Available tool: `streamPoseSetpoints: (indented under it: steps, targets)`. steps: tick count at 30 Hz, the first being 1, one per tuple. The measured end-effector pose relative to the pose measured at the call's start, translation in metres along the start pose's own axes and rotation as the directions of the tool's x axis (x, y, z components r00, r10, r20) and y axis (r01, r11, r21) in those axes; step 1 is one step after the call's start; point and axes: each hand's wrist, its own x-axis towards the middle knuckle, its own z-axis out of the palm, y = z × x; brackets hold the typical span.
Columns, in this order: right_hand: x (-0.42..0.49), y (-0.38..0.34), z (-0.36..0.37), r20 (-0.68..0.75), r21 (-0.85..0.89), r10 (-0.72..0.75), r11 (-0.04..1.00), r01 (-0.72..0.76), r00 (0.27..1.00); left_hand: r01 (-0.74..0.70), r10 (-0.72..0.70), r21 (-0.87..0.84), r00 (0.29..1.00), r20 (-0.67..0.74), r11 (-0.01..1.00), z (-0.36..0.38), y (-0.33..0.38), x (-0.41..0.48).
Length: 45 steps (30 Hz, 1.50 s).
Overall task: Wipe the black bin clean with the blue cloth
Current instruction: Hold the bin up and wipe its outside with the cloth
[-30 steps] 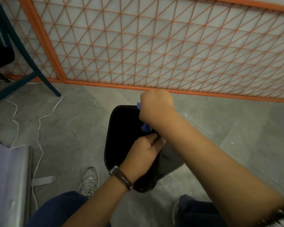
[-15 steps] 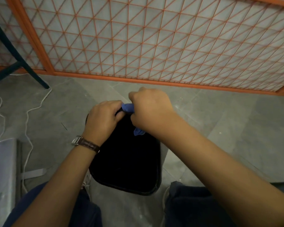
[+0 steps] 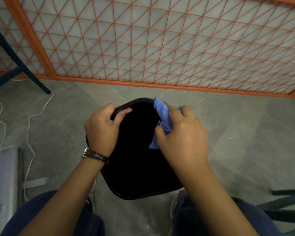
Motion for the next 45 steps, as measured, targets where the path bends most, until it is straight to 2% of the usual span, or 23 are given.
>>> streamPoseSetpoints:
  steps: [3,8,12,15,16,18,19,21,22,23,25,26,29,31,33,35,37,39,41,42,43,45]
  targets:
    - [-0.007,0.002,0.002,0.012,-0.014,0.005,1.0,-0.005,1.0,0.056,-0.056,0.0,0.996,-0.073,0.998,-0.003,-0.003,0.003]
    - [-0.017,0.006,-0.006,0.054,-0.032,-0.007,0.999,0.008,0.999,0.125,-0.134,-0.075,0.984,-0.121,0.989,-0.008,-0.01,0.009]
    - [-0.033,0.018,-0.01,0.087,-0.029,0.023,0.999,-0.021,0.996,0.157,-0.166,-0.069,0.974,-0.156,0.985,-0.012,-0.014,0.015]
    - [-0.027,0.025,-0.013,0.171,-0.028,0.065,0.998,-0.061,0.983,0.175,-0.177,-0.034,0.983,-0.055,0.984,-0.007,-0.018,0.017]
    - [-0.016,0.027,-0.014,0.238,-0.046,0.109,0.994,-0.101,0.965,0.202,-0.203,-0.079,0.979,-0.004,0.976,-0.004,-0.021,0.018]
    - [0.017,0.037,-0.015,0.329,-0.095,0.193,0.981,-0.171,0.925,0.29,-0.264,-0.282,0.956,0.128,0.914,0.0,-0.022,0.018]
    - [0.037,0.044,-0.015,0.376,-0.108,0.219,0.975,-0.192,0.9,0.308,-0.257,-0.338,0.948,0.189,0.889,0.002,-0.023,0.017]
    - [0.075,0.058,-0.011,0.494,-0.122,0.24,0.971,-0.207,0.836,0.264,-0.158,-0.302,0.93,0.331,0.916,0.003,-0.02,0.012]
    - [0.091,0.064,-0.007,0.544,-0.117,0.238,0.971,-0.208,0.804,0.239,-0.087,-0.298,0.891,0.447,0.924,0.005,-0.017,0.009]
    - [0.105,0.07,-0.003,0.584,-0.118,0.238,0.971,-0.209,0.776,0.239,-0.025,-0.298,0.816,0.578,0.924,0.006,-0.012,0.004]
    - [0.127,0.076,0.003,0.64,-0.143,0.255,0.966,-0.213,0.725,0.254,0.036,-0.243,0.619,0.785,0.936,0.004,-0.003,-0.008]
    - [0.136,0.077,0.005,0.664,-0.148,0.264,0.963,-0.223,0.7,0.222,0.043,-0.193,0.544,0.838,0.956,0.002,0.001,-0.013]
    - [0.153,0.076,0.01,0.72,-0.142,0.265,0.961,-0.238,0.641,0.021,0.074,-0.091,0.425,0.902,0.996,-0.004,0.017,-0.025]
    - [0.158,0.071,0.014,0.735,-0.155,0.27,0.96,-0.234,0.622,-0.147,0.162,-0.113,0.39,0.906,0.983,-0.004,0.028,-0.034]
    - [0.162,0.064,0.018,0.736,-0.161,0.263,0.963,-0.216,0.624,-0.205,0.225,-0.149,0.427,0.876,0.967,0.0,0.037,-0.044]
    - [0.166,0.058,0.022,0.726,-0.157,0.252,0.967,-0.202,0.639,-0.269,0.26,-0.128,0.542,0.799,0.955,0.007,0.041,-0.053]
    - [0.167,0.051,0.023,0.713,-0.13,0.233,0.971,-0.201,0.662,-0.389,0.328,-0.058,0.678,0.657,0.919,0.016,0.039,-0.056]
    - [0.168,0.047,0.023,0.683,0.044,0.22,0.94,-0.34,0.696,-0.438,0.375,0.015,0.787,0.491,0.899,0.019,0.034,-0.054]
    - [0.167,0.049,0.02,0.618,0.367,0.241,0.753,-0.546,0.748,-0.371,0.334,0.017,0.853,0.401,0.928,0.018,0.027,-0.048]
    - [0.165,0.052,0.016,0.574,0.502,0.252,0.644,-0.577,0.779,-0.305,0.284,0.001,0.888,0.361,0.952,0.016,0.024,-0.043]
    - [0.162,0.058,0.009,0.522,0.594,0.263,0.57,-0.567,0.811,-0.21,0.207,-0.025,0.925,0.318,0.977,0.014,0.023,-0.037]
    - [0.144,0.067,-0.007,0.406,0.678,0.282,0.546,-0.493,0.869,0.058,-0.033,-0.113,0.977,0.21,0.992,0.011,0.018,-0.025]
